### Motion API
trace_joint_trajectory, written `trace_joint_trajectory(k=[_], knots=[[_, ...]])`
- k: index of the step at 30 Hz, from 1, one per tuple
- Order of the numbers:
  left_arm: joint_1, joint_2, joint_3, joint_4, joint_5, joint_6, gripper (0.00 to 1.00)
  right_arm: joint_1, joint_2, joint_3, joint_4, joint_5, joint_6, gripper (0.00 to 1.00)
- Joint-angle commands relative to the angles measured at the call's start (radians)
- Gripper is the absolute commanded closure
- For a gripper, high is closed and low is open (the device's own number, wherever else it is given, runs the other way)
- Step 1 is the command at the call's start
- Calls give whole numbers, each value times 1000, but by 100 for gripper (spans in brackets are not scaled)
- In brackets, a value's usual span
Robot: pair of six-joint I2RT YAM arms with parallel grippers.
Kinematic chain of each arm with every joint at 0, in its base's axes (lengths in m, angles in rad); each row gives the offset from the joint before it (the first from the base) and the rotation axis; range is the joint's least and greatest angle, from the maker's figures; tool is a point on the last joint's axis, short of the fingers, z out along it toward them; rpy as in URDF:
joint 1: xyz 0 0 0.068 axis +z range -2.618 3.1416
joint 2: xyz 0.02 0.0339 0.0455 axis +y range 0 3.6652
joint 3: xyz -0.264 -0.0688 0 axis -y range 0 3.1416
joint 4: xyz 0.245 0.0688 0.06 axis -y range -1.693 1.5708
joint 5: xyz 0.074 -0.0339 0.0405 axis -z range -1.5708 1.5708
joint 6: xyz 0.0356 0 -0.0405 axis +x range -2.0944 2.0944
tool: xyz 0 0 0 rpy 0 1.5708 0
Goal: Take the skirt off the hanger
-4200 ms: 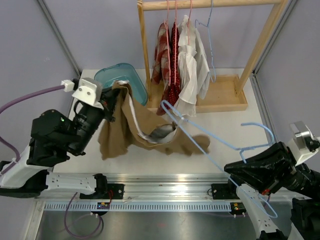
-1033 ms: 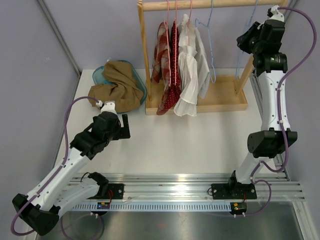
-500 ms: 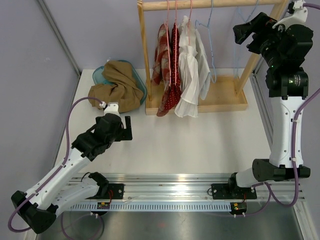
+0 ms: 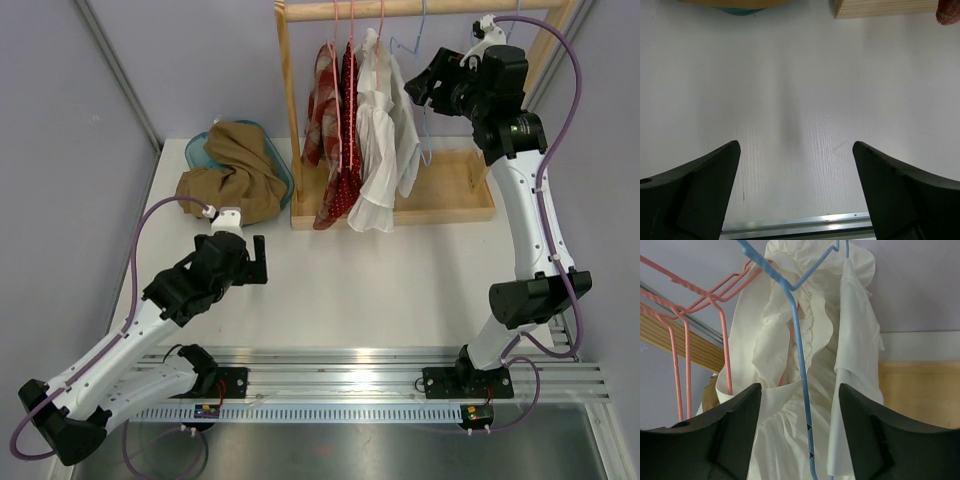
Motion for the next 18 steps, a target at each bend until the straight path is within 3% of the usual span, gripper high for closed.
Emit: trace_joint_trajectory(k=[1,4,5,6,8,18], knots=[[-16,-7,2,7,-52,-18,1,14,-17,0,24,13,3,32],[-23,0,6,1,-61,-21,1,17,-4,-18,23,13,7,53],[-25,0,6,1,-63,-23,1,15,-4,-24,24,13,7,63],[-28,0,6,-1,-66,-23,1,17,-1,-24,24,18,9,84],[-31,0,6,-2,-69,-23,1,17,2,-21,21,21,10,99],[-37,35,48,-2,-110,9,1,17,-12,137,-6,53,-3,100]])
